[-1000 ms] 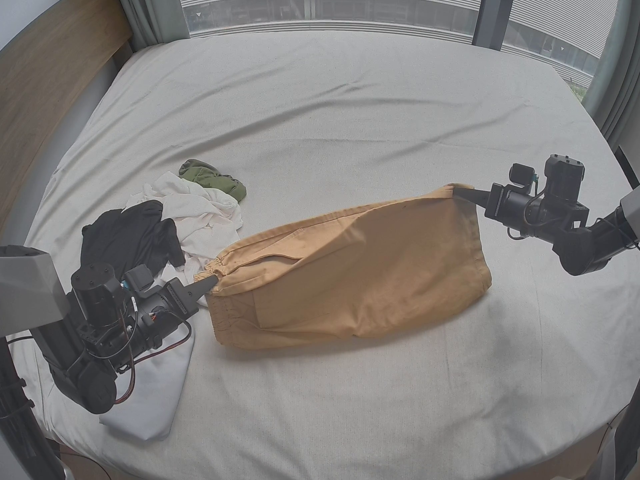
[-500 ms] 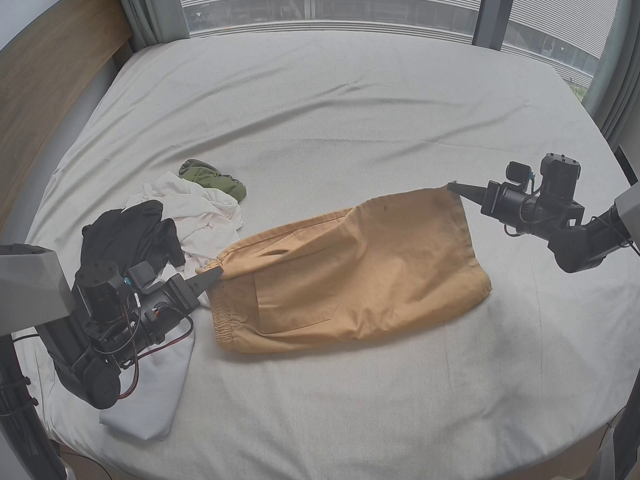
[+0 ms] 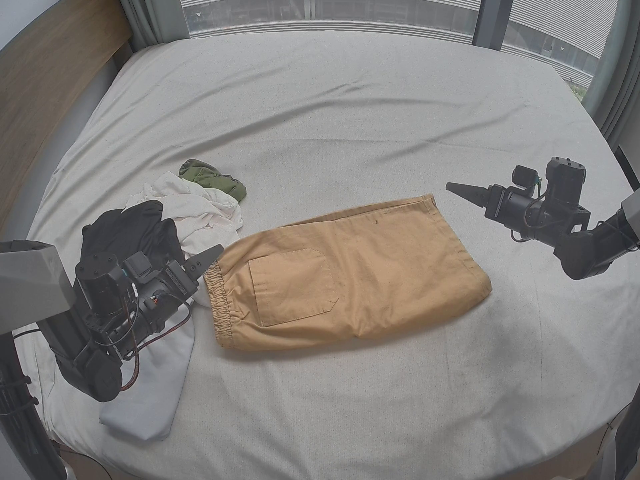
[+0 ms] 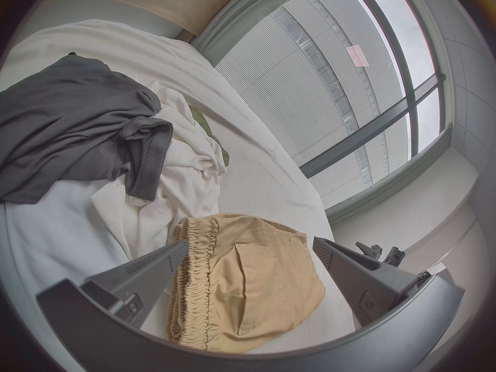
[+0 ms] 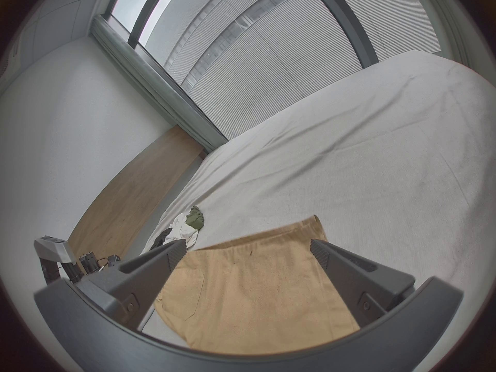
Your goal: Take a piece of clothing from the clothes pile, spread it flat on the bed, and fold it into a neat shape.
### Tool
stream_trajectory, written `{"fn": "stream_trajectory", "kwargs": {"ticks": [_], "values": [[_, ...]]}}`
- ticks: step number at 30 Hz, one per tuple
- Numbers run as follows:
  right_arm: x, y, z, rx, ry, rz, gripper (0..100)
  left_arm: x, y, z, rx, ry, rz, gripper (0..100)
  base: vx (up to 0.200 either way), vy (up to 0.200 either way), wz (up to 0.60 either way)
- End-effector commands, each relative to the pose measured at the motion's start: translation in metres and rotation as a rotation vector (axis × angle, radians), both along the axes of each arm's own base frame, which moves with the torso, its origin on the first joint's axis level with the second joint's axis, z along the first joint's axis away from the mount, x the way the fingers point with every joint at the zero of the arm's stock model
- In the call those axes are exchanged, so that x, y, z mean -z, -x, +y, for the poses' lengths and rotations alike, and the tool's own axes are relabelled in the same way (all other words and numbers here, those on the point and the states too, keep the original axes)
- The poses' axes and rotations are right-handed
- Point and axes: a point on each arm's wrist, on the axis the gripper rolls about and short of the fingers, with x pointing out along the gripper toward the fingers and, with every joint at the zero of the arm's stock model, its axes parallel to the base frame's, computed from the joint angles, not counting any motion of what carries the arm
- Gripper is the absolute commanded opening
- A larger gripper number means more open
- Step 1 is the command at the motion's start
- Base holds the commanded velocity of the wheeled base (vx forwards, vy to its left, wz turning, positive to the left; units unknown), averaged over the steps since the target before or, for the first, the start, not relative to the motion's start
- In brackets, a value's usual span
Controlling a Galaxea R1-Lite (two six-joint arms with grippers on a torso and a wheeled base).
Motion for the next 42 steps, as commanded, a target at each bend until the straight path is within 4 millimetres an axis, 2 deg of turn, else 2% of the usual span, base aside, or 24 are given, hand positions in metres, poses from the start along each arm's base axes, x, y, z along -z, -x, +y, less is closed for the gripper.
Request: {"fn": "stream_trajectory", "kwargs": {"ticks": [1, 4, 5, 6, 9, 13, 20, 30, 33, 34, 39, 42], "values": [[0.001, 0.034, -0.003, 0.000, 0.005, 0.051, 100, -0.013, 0.013, -0.003, 0.027, 0.008, -0.026, 100, 0.000, 0.000, 0.00], [0.009, 0.051, -0.004, 0.002, 0.009, 0.101, 100, -0.013, 0.024, -0.011, 0.077, 0.008, -0.006, 100, 0.000, 0.000, 0.00], [0.009, 0.051, -0.004, 0.002, 0.009, 0.101, 100, -0.013, 0.024, -0.011, 0.077, 0.008, -0.006, 100, 0.000, 0.000, 0.00], [0.018, 0.063, -0.007, 0.011, 0.014, 0.146, 100, -0.012, 0.034, -0.016, 0.128, 0.004, 0.009, 100, 0.000, 0.000, 0.00], [0.031, 0.074, -0.011, 0.018, 0.019, 0.200, 100, -0.010, 0.044, -0.021, 0.171, -0.003, 0.028, 100, 0.000, 0.000, 0.00], [0.047, 0.084, -0.019, 0.041, 0.023, 0.268, 100, -0.010, 0.051, -0.025, 0.193, -0.008, 0.032, 100, 0.000, 0.000, 0.00], [0.064, 0.097, -0.020, 0.045, 0.029, 0.343, 100, -0.014, 0.058, -0.029, 0.220, -0.037, 0.007, 100, 0.000, 0.000, 0.00], [0.101, 0.084, -0.018, 0.082, 0.059, 0.446, 100, -0.013, 0.060, -0.030, 0.230, -0.056, 0.003, 100, 0.000, 0.000, 0.00], [0.107, 0.082, -0.017, 0.080, 0.060, 0.450, 100, -0.012, 0.060, -0.030, 0.229, -0.055, 0.005, 100, 0.000, 0.000, 0.00], [0.116, 0.077, -0.015, 0.079, 0.062, 0.450, 100, -0.012, 0.060, -0.030, 0.228, -0.055, 0.005, 100, 0.000, 0.000, 0.00], [0.134, 0.059, -0.013, 0.086, 0.063, 0.415, 100, -0.013, 0.057, -0.029, 0.222, -0.053, -0.001, 100, 0.000, 0.000, 0.00], [0.138, 0.050, -0.009, 0.087, 0.065, 0.409, 100, -0.013, 0.057, -0.029, 0.220, -0.054, 0.001, 100, 0.000, 0.000, 0.00]]}}
